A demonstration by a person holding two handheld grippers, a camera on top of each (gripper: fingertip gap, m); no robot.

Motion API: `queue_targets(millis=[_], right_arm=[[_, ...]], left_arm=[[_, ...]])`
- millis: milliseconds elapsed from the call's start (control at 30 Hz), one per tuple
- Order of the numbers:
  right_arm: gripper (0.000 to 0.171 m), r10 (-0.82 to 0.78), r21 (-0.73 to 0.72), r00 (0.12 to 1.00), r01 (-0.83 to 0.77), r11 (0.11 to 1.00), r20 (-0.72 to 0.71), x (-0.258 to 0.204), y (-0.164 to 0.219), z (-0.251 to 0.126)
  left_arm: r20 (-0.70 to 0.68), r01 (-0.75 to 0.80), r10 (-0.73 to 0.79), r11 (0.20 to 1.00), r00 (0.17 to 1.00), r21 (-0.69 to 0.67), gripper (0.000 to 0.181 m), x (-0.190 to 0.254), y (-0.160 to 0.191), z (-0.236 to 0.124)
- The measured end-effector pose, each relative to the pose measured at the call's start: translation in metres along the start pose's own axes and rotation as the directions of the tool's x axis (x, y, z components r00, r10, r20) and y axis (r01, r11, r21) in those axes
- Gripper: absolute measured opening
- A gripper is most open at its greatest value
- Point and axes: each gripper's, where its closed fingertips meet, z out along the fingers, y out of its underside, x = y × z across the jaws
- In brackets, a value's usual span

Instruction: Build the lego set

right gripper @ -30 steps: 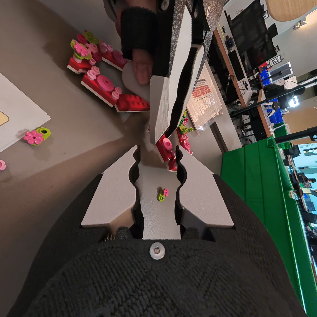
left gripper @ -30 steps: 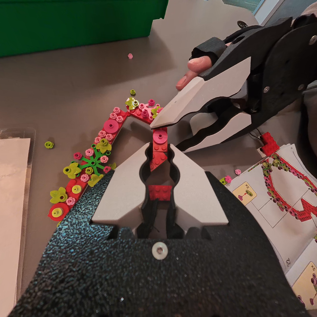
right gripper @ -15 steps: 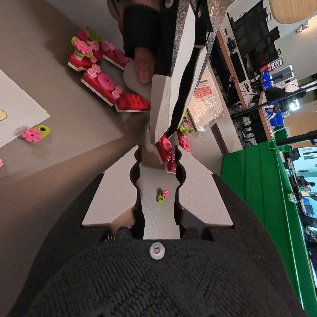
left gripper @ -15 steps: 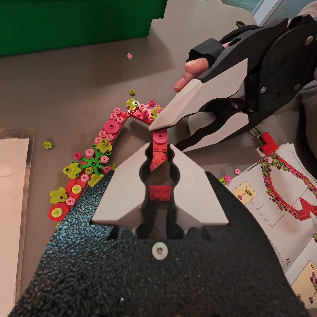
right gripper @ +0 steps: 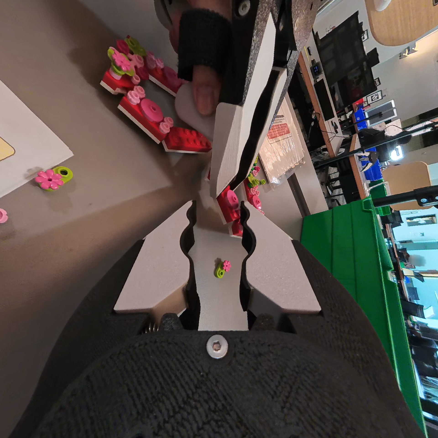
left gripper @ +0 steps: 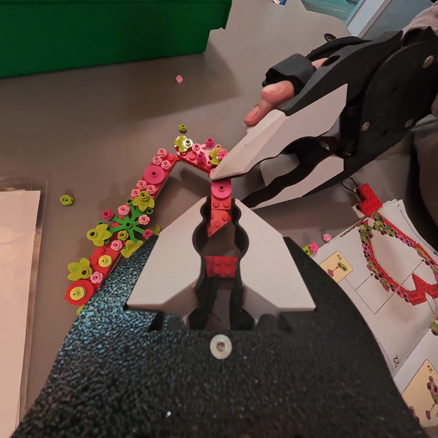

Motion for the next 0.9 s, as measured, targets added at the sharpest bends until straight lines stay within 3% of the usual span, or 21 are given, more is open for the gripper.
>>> queue_targets(millis=[567, 733, 900], right_arm=[[0.043, -0.119, 0.053, 0.993, 0.118, 0.992, 0.0, 0.005, -0.006, -0.009], [0.042, 0.047, 0.128, 0.999, -0.049, 0.991, 0.02, 0.013, -0.007, -0.018], [0.037, 0.264, 0.105, 0.963, -0.269, 0.957, 0.063, 0.03, 0.01, -0.014]], left_arm=[[-0.005, 0.004, -0.004, 0.999, 1.0, -0.038, 0.016, 0.001, 0.007, -0.001], [0.029, -0.032, 0.036, 0.991, 0.999, -0.127, 0.016, -0.001, 0.019, 0.001], [0.067, -0.074, 0.088, 0.978, 0.994, -0.193, 0.016, -0.002, 0.024, -0.005]])
